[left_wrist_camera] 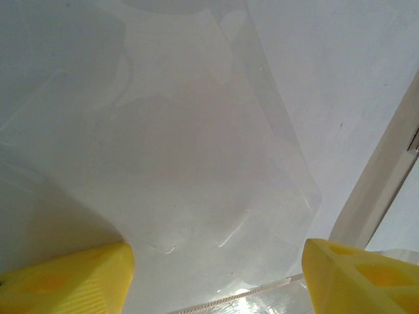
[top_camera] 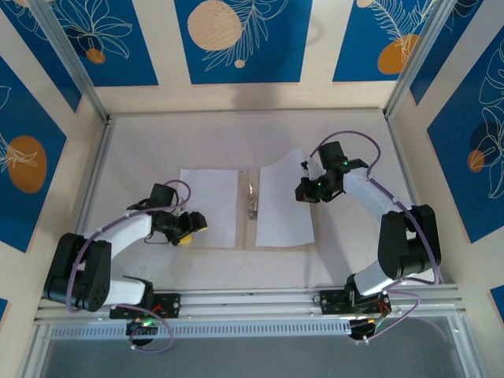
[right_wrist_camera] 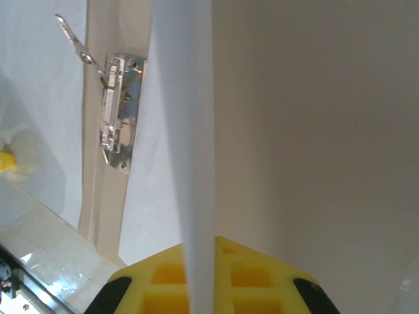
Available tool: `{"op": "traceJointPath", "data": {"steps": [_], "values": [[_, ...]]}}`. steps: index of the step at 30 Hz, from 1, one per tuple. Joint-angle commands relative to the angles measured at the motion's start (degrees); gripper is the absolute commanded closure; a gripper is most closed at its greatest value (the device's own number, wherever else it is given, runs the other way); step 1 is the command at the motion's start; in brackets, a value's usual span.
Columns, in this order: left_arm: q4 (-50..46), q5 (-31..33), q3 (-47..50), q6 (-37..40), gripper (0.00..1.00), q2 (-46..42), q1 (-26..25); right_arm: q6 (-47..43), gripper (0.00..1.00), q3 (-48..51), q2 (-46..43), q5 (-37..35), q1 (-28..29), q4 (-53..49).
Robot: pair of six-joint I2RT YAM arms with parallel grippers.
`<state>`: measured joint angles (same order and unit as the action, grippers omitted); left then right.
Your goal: Put the files into the folder
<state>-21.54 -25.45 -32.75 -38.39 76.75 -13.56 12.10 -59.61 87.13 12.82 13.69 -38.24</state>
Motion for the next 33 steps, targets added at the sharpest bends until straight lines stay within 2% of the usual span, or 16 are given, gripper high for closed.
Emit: {"op": "traceJointPath", "data": {"steps": [1,15,22,33], "values": [[-4.02,2.7,0.24,1.6,0.29,1.27,0.99,0.28,1.0,0.7,0.37,3.88,1.1,0.71],[-4.12,2.69,0.34,1.82,0.29,1.2,1.17,2.59,1.0,0.55,2.93,3.74,1.32,-0.04],[-3.87,2.62,0.57,1.83,0.29,1.28,1.1,5.1,1.0,-0.82,3.85,8.43,-0.19,-2.08],[-3.62,2.57,0.46,2.0,0.29,1.73,1.17,9.33,1.0,-10.0,8.78,13.88,-3.58,-11.12]]}}
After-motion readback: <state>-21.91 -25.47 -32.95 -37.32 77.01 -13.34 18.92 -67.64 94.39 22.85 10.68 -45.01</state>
